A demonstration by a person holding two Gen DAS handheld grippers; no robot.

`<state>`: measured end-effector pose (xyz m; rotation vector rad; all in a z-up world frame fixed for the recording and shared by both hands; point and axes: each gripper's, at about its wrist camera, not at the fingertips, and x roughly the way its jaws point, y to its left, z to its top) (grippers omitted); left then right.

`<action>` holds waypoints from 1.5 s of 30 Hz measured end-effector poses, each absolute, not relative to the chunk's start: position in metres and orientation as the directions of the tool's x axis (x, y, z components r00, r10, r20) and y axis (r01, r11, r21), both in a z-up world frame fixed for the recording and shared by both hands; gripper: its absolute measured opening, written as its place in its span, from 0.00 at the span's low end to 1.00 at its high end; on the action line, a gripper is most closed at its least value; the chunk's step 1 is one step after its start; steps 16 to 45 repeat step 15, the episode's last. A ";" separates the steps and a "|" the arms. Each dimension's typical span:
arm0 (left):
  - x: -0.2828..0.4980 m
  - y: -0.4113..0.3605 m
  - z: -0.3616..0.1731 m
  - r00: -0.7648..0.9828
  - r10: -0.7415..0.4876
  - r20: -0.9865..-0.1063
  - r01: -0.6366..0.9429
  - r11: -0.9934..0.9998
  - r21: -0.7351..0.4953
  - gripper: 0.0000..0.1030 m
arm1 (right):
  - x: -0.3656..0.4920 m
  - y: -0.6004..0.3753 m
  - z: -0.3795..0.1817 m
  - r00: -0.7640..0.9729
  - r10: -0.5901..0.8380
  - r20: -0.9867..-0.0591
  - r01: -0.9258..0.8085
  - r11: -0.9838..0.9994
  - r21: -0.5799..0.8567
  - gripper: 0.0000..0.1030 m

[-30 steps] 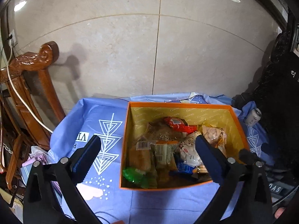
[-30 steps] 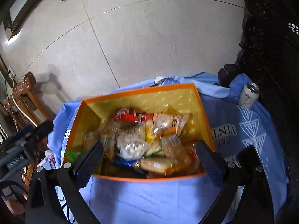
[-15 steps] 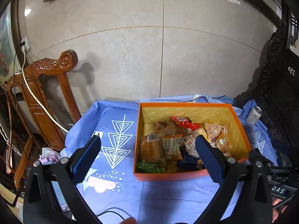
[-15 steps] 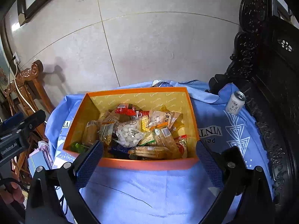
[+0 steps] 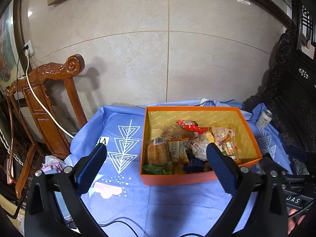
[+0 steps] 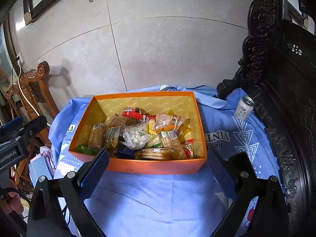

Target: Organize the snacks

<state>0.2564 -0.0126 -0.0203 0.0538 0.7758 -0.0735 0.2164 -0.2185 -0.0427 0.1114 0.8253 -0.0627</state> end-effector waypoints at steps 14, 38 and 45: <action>0.254 -0.010 -0.020 0.709 -0.050 -0.703 0.076 0.997 0.005 0.96 | 0.212 -0.217 -0.042 0.679 -0.014 -0.734 0.100 0.992 0.074 0.97; 0.254 -0.010 -0.021 0.707 -0.050 -0.705 0.076 0.997 0.006 0.96 | 0.213 -0.217 -0.042 0.680 -0.013 -0.733 0.101 0.992 0.076 0.97; 0.254 -0.010 -0.021 0.707 -0.050 -0.705 0.076 0.997 0.006 0.96 | 0.213 -0.217 -0.042 0.680 -0.013 -0.733 0.101 0.992 0.076 0.97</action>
